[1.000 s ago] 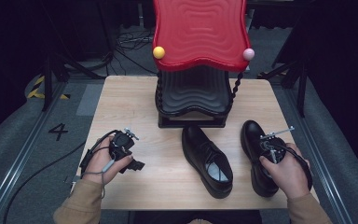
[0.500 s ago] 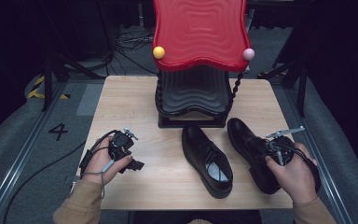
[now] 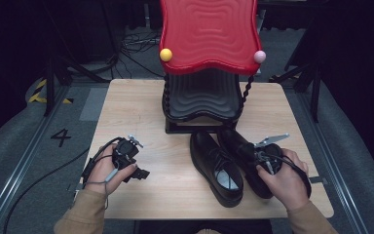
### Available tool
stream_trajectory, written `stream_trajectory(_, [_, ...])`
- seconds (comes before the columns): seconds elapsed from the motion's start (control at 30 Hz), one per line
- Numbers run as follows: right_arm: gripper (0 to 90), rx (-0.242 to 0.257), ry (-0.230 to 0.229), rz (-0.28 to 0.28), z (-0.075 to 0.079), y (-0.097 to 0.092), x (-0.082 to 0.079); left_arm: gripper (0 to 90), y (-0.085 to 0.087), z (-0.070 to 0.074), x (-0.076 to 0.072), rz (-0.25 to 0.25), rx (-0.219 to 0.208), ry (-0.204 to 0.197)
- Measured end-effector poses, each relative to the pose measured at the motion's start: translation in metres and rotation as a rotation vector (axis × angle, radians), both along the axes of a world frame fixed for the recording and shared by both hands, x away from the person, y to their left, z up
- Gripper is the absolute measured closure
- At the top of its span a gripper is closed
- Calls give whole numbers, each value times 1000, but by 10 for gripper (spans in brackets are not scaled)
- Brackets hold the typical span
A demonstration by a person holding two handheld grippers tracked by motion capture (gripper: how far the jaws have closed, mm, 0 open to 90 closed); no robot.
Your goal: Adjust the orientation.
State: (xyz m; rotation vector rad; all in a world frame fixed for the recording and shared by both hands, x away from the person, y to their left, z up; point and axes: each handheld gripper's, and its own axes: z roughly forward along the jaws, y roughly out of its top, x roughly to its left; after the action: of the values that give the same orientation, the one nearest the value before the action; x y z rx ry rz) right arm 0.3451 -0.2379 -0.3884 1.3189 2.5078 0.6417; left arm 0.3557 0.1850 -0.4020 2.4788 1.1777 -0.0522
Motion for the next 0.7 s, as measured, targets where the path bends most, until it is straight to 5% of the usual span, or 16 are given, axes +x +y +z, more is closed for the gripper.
stream_trajectory(0.07, [855, 3, 37, 18, -10, 9, 3, 283, 2, 0, -1, 8, -3, 3])
stream_trajectory(0.33, [678, 41, 34, 44, -11, 19, 3, 280, 2, -1, -1, 8, 0, 4])
stream_trajectory(0.43, [542, 130, 45, -12, 0, 8, 1, 280, 2, 0, 1, 4, 1, 3])
stream_trajectory(0.7, [435, 251, 108, -80, 16, 2, -11, 280, -4, -1, 5, -8, 2, 6])
